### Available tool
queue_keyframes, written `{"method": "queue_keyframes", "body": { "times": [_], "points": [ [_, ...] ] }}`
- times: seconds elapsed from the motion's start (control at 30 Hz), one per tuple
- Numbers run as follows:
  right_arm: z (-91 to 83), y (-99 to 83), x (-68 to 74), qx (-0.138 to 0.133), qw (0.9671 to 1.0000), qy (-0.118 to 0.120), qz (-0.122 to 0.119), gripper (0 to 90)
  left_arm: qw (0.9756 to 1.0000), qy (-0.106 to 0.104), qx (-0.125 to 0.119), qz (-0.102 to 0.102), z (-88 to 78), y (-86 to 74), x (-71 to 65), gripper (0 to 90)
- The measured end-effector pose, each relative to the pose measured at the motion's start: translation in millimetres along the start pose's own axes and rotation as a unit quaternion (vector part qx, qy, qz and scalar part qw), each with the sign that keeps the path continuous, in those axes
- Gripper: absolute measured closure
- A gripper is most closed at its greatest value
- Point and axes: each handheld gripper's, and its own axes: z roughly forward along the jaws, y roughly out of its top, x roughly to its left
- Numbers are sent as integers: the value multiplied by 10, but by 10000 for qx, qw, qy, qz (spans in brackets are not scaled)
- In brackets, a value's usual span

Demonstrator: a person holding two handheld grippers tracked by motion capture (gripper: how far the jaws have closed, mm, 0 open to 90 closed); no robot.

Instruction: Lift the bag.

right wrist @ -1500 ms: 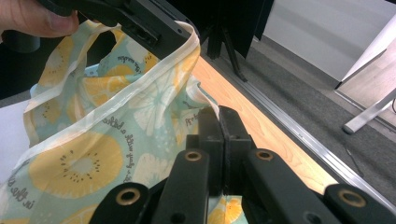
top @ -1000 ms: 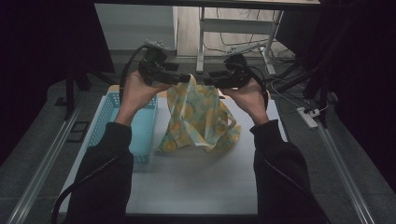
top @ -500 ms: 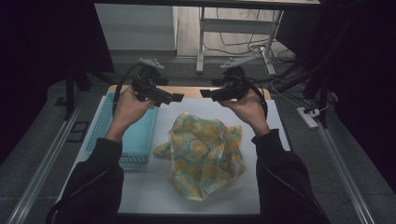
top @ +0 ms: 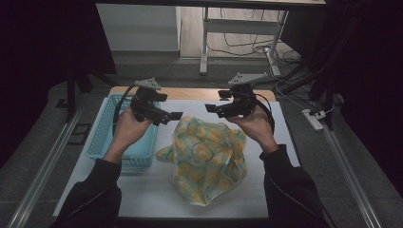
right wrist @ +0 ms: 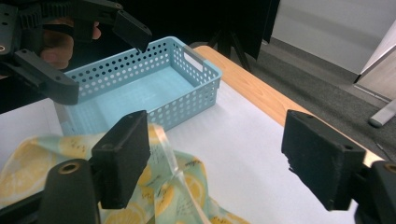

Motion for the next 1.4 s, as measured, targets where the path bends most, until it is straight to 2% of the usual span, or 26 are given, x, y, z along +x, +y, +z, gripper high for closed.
{"method": "queue_keyframes", "body": {
  "times": [0.13, 0.47, 0.53, 0.63, 0.83, 0.97, 1.27, 1.4],
  "points": [
    [-26, -98, 6, -8, 10000, 6, 67, 200, 10000, -23, 30, -52, -42, -111, 3, 0],
    [-133, -366, 21, 84, 9998, -103, 154, 159, 9999, 97, -11, -48, -142, -404, -68, 1],
    [-156, -415, 29, 105, 9997, -119, 180, 148, 9999, 74, -30, -112, -160, -470, -69, 2],
    [-192, -495, 16, 193, 9994, -147, 246, 141, 9998, 164, 15, -89, -177, -549, -83, 1],
    [-273, -651, -37, 226, 9987, -327, 333, 72, 9994, 254, 159, -176, -210, -726, -103, 0],
    [-354, -777, -48, 240, 9980, -466, 356, 36, 9990, 314, 134, -283, -254, -853, -110, 0],
    [-518, -1061, 13, 272, 9970, -579, 424, 8, 9977, 516, 141, -426, -349, -1180, -184, 0],
    [-567, -1195, 64, 292, 9957, -773, 411, 0, 9971, 568, 142, -493, -414, -1309, -239, 0]
  ]
}}
